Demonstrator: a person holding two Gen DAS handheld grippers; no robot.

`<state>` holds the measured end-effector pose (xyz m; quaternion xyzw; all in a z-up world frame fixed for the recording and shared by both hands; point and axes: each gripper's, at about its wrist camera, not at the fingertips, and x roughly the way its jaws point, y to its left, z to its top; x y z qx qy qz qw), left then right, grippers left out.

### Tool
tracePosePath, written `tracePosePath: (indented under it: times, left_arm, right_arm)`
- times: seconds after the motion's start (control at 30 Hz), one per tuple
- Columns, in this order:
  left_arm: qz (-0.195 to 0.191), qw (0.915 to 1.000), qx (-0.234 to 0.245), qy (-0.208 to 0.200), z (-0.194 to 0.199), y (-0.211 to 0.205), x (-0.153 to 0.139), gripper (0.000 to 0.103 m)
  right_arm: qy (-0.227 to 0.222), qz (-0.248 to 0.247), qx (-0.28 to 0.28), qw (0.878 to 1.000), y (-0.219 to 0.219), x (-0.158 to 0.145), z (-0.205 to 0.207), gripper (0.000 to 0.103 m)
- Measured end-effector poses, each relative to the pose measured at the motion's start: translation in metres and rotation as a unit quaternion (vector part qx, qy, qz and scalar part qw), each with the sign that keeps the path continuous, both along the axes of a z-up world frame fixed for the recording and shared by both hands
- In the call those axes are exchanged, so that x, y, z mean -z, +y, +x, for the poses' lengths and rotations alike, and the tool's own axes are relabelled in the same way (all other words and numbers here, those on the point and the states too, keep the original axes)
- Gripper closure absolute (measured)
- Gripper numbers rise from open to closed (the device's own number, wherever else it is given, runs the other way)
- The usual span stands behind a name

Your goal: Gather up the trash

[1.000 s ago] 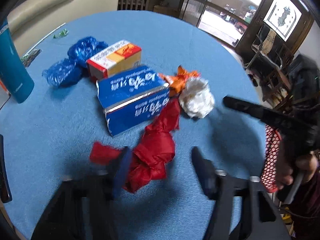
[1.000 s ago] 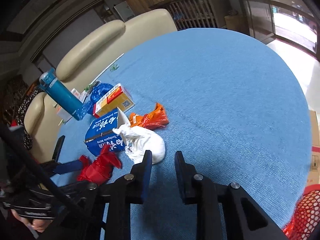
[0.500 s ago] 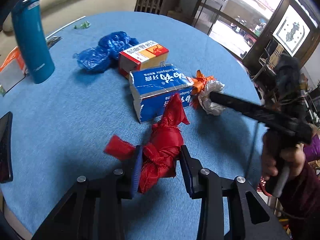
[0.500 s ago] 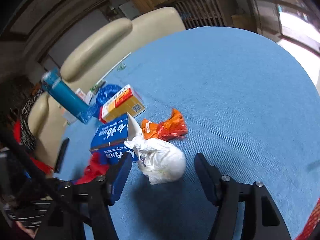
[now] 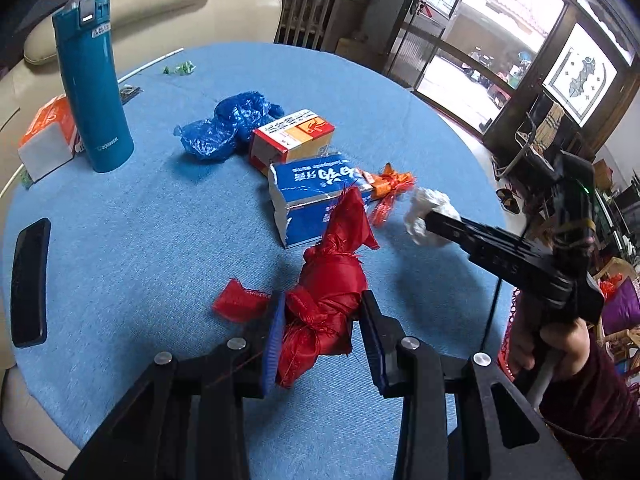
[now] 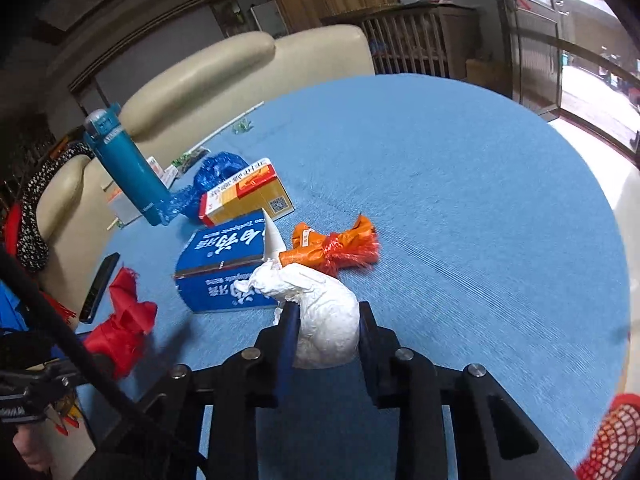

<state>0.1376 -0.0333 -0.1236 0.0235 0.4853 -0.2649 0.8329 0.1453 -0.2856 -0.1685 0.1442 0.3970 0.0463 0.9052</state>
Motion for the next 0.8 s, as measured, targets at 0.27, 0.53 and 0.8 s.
tracePosePath:
  times: [0.27, 0.53, 0.8]
  left_arm:
    - [-0.002, 0.9996, 0.012, -0.026, -0.018, -0.008, -0.023, 0.065]
    - [0.003, 0.9979, 0.021, -0.062, -0.035, -0.021, -0.046, 0.065]
    - [0.008, 0.9948, 0.032, -0.096, -0.051, -0.034, -0.071, 0.065]
  right_arm:
    - [-0.03, 0.015, 0.019, 0.999, -0.013, -0.026, -0.051, 0.072]
    - [-0.063, 0.014, 0.041, 0.997, -0.026, -0.055, -0.104, 0.072]
    - [-0.093, -0.002, 0.059, 0.994, -0.037, -0.079, -0.146, 0.072]
